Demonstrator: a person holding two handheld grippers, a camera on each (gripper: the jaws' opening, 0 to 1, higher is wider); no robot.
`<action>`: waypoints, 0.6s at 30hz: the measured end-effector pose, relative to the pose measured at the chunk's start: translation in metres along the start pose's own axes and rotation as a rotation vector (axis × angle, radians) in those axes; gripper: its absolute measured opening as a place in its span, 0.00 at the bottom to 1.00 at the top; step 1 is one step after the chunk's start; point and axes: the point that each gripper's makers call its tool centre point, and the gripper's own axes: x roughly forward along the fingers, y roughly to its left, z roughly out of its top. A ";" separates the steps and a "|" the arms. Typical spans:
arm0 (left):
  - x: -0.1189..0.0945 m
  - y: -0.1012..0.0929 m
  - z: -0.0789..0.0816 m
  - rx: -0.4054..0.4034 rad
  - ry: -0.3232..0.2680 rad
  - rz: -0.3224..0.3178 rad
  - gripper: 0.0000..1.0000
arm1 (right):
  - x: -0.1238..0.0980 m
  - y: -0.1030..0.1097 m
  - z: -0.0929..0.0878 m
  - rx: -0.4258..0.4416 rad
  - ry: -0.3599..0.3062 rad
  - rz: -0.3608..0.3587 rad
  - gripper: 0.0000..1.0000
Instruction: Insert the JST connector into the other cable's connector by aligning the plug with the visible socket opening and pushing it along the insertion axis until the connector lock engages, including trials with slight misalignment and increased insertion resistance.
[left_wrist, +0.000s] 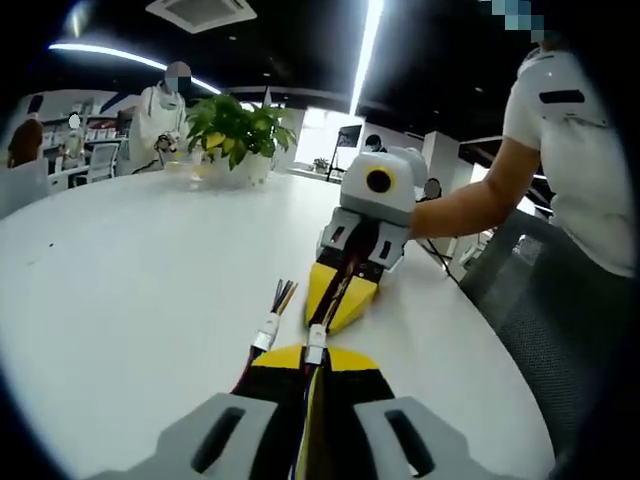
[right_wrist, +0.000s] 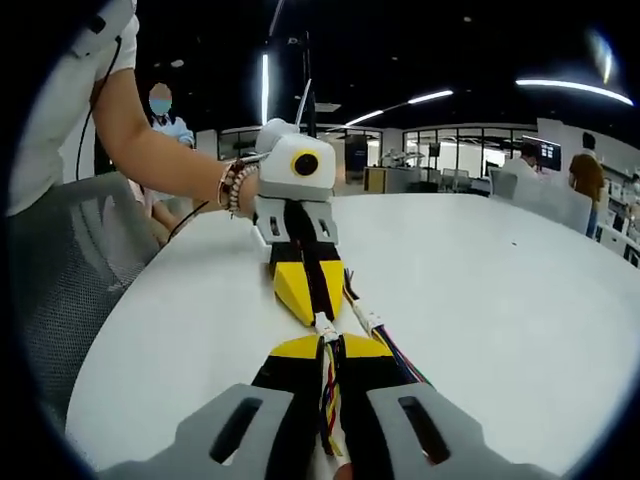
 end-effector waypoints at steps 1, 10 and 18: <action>0.000 0.000 0.000 -0.001 -0.002 0.001 0.00 | 0.000 0.000 0.000 0.001 0.000 -0.001 0.02; 0.000 0.003 -0.001 -0.009 -0.009 0.014 0.01 | 0.002 0.001 -0.001 0.003 0.000 -0.005 0.02; -0.001 0.002 -0.001 -0.012 -0.017 0.018 0.01 | 0.001 0.002 -0.002 0.009 -0.004 -0.007 0.02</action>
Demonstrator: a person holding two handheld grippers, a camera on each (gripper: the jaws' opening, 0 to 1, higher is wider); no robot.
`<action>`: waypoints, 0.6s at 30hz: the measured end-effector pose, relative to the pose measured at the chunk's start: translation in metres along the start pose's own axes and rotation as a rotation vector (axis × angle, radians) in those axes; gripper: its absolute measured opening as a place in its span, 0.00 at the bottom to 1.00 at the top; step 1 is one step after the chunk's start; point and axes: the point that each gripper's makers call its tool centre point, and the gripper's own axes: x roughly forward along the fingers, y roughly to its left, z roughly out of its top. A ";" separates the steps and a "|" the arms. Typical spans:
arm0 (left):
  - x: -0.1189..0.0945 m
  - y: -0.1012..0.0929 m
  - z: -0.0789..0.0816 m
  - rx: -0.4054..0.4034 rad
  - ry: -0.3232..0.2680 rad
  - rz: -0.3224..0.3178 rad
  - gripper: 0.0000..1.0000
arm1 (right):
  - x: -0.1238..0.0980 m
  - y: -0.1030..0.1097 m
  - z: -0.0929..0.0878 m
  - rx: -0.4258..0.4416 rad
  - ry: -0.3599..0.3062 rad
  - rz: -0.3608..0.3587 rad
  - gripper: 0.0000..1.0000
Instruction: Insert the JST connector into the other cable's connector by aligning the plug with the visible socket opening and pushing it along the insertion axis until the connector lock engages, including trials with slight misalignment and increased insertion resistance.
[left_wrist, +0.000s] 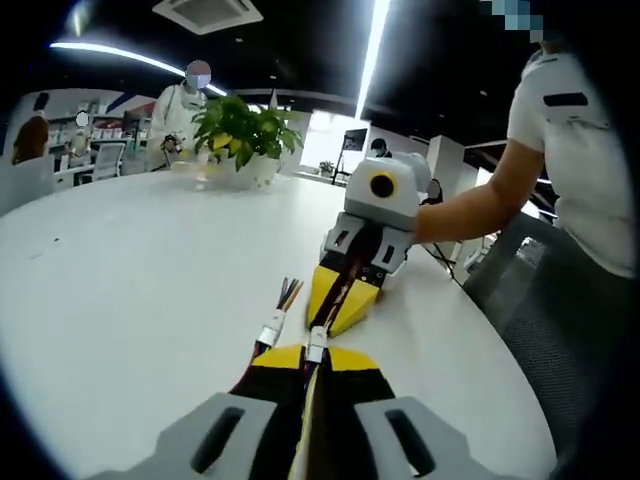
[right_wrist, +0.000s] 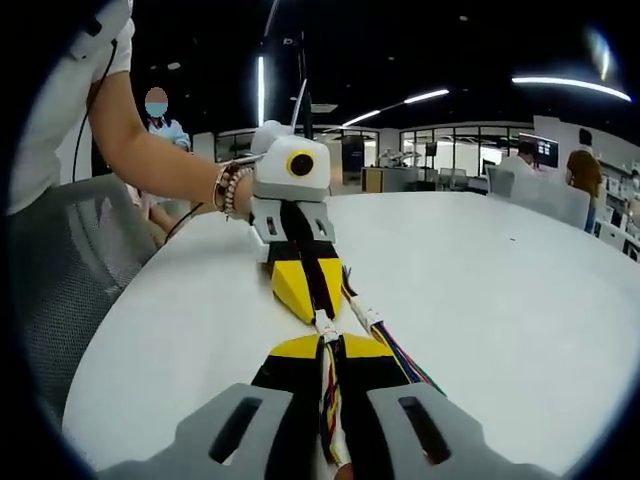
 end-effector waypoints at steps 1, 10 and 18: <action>0.000 0.000 0.000 0.004 0.000 0.000 0.01 | 0.000 0.000 0.000 -0.001 0.000 0.001 0.02; 0.000 -0.001 0.000 0.010 -0.004 0.004 0.01 | -0.001 0.000 0.000 -0.005 0.002 0.001 0.03; 0.001 -0.001 0.000 0.011 0.000 0.006 0.01 | -0.002 -0.001 -0.001 -0.008 0.011 -0.001 0.04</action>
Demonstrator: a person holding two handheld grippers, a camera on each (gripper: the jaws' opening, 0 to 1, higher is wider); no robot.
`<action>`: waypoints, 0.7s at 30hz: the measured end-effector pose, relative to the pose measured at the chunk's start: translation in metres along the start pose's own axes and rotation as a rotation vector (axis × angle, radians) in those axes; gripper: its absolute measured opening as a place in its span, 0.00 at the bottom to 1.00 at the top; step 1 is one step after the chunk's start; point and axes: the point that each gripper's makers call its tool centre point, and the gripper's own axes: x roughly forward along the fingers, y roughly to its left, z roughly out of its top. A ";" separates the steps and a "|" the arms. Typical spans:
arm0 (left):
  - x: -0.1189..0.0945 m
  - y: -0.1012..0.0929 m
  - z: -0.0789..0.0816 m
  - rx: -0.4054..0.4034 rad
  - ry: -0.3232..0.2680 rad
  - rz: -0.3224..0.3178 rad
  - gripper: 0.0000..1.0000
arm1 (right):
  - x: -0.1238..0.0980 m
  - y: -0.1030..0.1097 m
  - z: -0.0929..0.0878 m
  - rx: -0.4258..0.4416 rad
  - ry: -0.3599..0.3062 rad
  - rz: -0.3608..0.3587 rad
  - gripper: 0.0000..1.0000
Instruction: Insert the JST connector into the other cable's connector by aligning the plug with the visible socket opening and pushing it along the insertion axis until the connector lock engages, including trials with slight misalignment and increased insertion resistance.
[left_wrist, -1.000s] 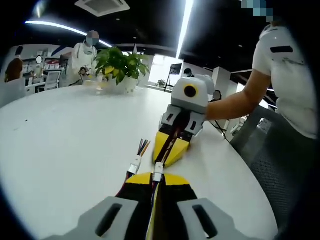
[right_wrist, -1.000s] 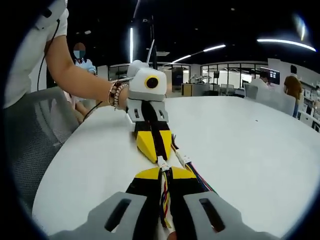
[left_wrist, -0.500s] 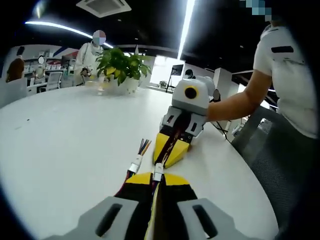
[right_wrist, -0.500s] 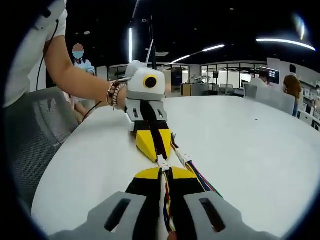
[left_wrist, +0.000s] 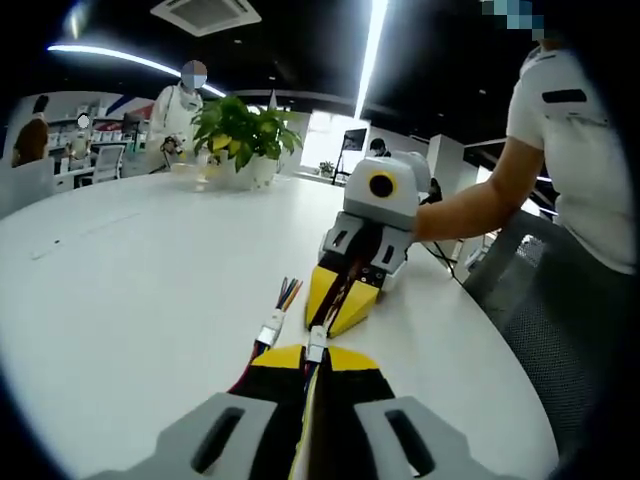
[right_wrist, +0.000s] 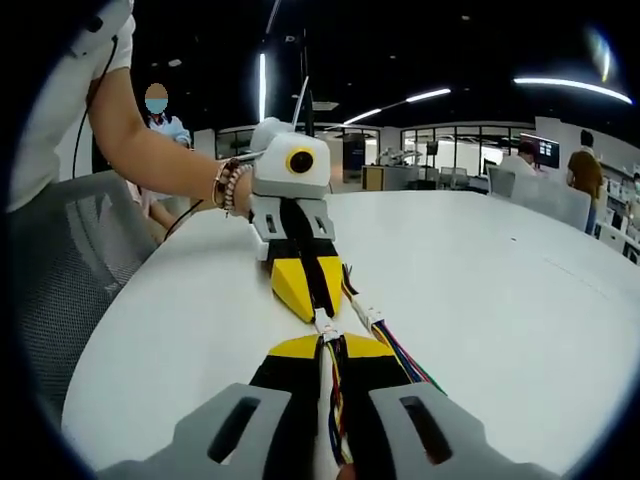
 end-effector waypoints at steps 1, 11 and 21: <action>0.000 0.000 0.000 0.000 0.001 0.000 0.01 | 0.000 0.000 0.000 0.002 0.001 0.000 0.04; -0.005 0.001 -0.002 -0.014 -0.003 0.007 0.01 | -0.005 -0.004 -0.001 0.018 0.007 -0.017 0.06; -0.013 0.001 0.009 -0.032 -0.051 0.024 0.05 | -0.007 -0.001 -0.002 0.023 0.027 -0.024 0.10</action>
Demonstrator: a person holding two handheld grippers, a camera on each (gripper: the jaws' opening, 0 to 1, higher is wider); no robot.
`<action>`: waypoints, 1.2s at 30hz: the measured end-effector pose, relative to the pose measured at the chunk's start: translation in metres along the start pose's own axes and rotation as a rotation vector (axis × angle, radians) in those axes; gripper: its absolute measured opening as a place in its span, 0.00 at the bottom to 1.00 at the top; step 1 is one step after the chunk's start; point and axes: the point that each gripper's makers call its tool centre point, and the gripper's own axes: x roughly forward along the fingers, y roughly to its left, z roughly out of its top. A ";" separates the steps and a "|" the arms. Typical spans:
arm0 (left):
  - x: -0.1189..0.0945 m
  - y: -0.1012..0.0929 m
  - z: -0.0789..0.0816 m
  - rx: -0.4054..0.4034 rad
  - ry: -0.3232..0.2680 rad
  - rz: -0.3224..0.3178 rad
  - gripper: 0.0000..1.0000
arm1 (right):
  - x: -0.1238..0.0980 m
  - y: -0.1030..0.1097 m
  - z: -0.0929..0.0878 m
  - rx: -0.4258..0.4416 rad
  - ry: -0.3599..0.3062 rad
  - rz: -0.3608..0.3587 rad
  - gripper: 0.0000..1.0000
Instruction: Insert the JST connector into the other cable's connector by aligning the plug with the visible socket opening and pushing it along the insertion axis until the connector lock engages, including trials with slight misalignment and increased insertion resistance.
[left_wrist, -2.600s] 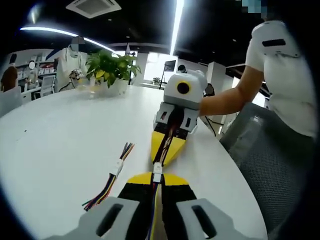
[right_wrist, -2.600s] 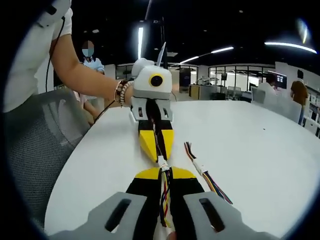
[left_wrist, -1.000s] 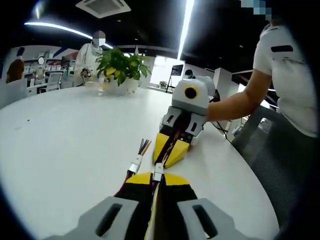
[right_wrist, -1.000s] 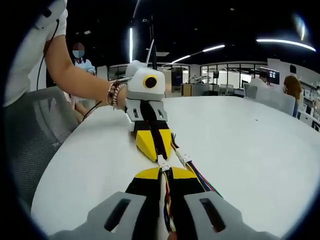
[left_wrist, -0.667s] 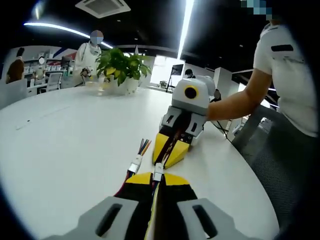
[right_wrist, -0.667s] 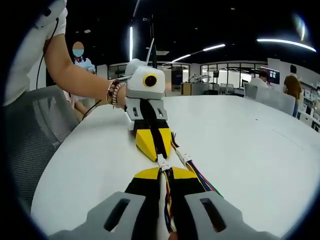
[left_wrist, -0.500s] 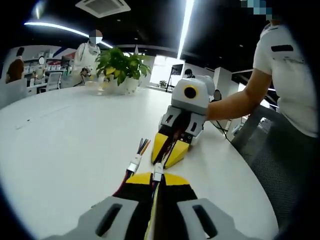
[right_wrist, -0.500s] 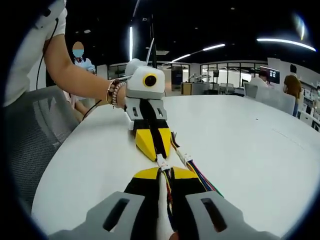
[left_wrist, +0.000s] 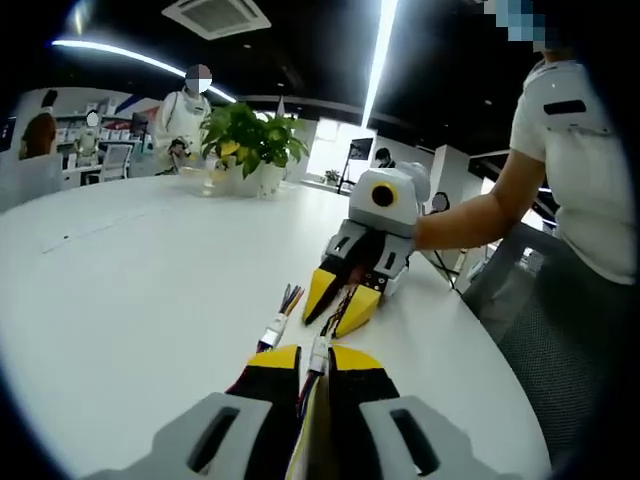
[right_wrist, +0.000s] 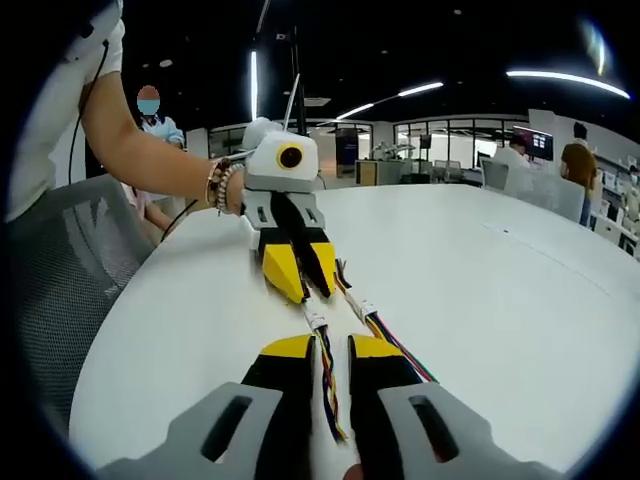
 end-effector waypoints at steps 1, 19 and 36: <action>-0.001 -0.001 0.002 0.003 -0.002 0.004 0.05 | -0.001 0.000 0.001 -0.001 0.001 -0.001 0.10; -0.036 -0.023 0.023 -0.014 -0.028 0.082 0.16 | -0.029 0.008 0.023 -0.040 0.019 -0.051 0.14; -0.080 -0.061 0.027 -0.001 -0.002 0.160 0.21 | -0.061 0.031 0.037 -0.065 0.040 -0.107 0.20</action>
